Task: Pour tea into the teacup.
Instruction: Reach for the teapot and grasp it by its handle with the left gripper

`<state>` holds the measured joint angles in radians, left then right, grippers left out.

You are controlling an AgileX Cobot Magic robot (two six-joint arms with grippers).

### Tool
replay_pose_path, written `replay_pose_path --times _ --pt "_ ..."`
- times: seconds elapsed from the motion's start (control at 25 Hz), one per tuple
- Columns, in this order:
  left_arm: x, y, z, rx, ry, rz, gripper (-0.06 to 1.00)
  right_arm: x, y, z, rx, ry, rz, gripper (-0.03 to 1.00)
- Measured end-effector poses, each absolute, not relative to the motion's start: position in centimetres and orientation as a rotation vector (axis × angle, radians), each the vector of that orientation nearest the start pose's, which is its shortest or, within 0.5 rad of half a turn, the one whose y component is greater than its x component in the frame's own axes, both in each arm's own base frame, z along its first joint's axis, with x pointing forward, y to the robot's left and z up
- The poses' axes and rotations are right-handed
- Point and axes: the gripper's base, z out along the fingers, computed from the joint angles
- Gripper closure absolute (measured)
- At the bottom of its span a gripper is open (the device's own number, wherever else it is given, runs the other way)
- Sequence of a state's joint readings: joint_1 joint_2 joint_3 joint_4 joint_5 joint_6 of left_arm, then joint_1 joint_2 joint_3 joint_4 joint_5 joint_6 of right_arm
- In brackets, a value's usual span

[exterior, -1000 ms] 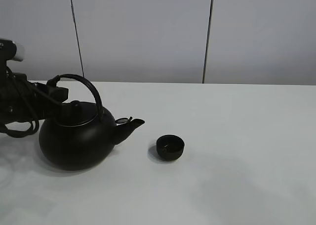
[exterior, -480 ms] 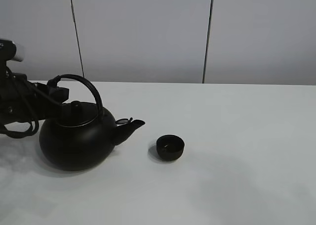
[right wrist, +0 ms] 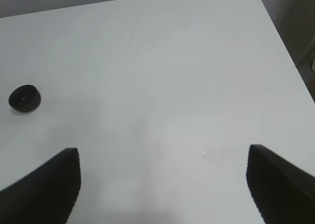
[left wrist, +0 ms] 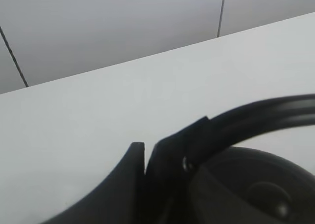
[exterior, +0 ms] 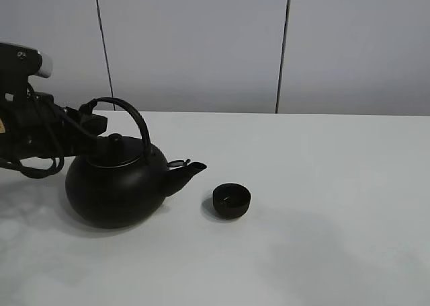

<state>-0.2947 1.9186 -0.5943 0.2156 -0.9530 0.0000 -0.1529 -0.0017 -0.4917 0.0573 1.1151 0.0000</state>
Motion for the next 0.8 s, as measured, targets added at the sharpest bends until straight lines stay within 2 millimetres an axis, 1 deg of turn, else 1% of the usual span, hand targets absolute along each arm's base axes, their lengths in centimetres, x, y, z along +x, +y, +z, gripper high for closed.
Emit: replay_pose_path --times 0.32,0.48,0.64,0.8 --pt "32.0 -11.2 13.2 0.558 1.869 -0.234 0.84 -0.6 0.6 27.1 0.156 2.098 -0.023 0.34" --pt "32.1 -11.6 13.3 0.597 1.86 -0.218 0.84 -0.6 0.6 27.1 0.156 2.098 -0.023 0.34" --pt "31.9 -12.7 13.5 0.667 1.834 -0.207 0.84 -0.6 0.6 27.1 0.156 2.098 -0.023 0.34" --pt "32.6 -13.5 14.0 0.693 1.834 -0.199 0.84 -0.6 0.6 27.1 0.156 2.098 -0.023 0.34"
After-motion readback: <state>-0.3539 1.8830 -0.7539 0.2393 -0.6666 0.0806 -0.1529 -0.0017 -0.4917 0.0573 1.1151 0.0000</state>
